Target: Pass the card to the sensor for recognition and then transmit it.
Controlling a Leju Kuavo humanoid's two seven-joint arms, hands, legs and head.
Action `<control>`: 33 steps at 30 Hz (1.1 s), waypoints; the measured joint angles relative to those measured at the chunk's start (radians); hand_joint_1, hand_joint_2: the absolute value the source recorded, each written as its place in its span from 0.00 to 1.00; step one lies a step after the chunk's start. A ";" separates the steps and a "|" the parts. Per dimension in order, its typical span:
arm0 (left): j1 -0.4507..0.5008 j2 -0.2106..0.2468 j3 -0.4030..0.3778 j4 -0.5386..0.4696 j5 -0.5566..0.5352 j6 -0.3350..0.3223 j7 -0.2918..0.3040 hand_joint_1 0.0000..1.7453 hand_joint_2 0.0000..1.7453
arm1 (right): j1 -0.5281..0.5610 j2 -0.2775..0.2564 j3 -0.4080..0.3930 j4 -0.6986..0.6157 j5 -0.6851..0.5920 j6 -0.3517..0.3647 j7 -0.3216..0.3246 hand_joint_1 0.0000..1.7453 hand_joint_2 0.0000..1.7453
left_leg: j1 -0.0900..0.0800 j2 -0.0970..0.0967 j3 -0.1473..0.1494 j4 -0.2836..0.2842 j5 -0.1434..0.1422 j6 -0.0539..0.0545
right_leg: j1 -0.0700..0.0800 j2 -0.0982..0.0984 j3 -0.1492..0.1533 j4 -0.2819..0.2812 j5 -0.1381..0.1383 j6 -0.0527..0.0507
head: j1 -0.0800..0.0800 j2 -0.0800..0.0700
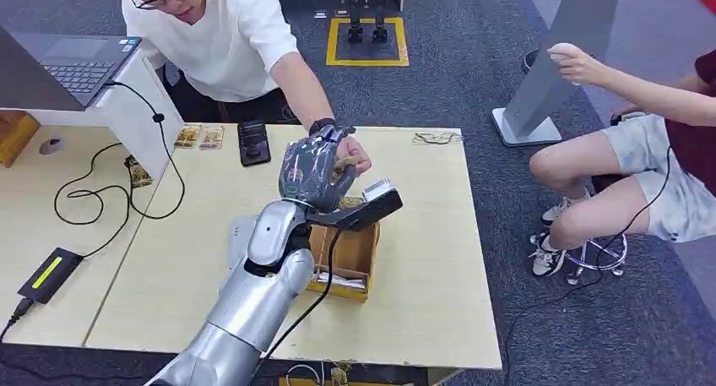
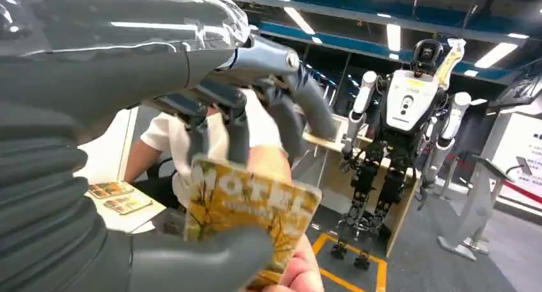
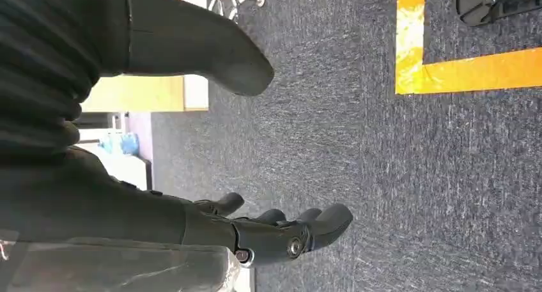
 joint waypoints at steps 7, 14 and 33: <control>0.000 0.000 0.000 0.002 0.000 0.000 -0.020 0.00 1.00 | 0.000 0.006 0.000 -0.010 -0.006 0.004 0.000 0.00 1.00 | 0.000 0.000 0.000 0.000 0.000 0.000 | 0.000 0.000 0.000 0.000 0.000 0.000 | 0.000 0.000; 0.001 0.000 0.000 0.002 0.006 -0.001 -0.042 0.00 1.00 | 0.000 0.006 0.000 -0.010 -0.007 0.007 0.000 0.00 1.00 | 0.000 0.000 0.000 0.000 0.000 0.000 | 0.000 0.000 0.000 0.000 0.000 0.000 | 0.000 0.000; 0.158 0.023 0.000 -0.285 0.219 -0.004 -0.218 0.00 1.00 | 0.001 0.010 -0.010 -0.006 -0.049 0.004 0.015 0.00 1.00 | 0.000 0.000 -0.001 0.000 0.000 0.000 | 0.000 0.000 0.000 0.000 0.000 0.000 | 0.000 0.000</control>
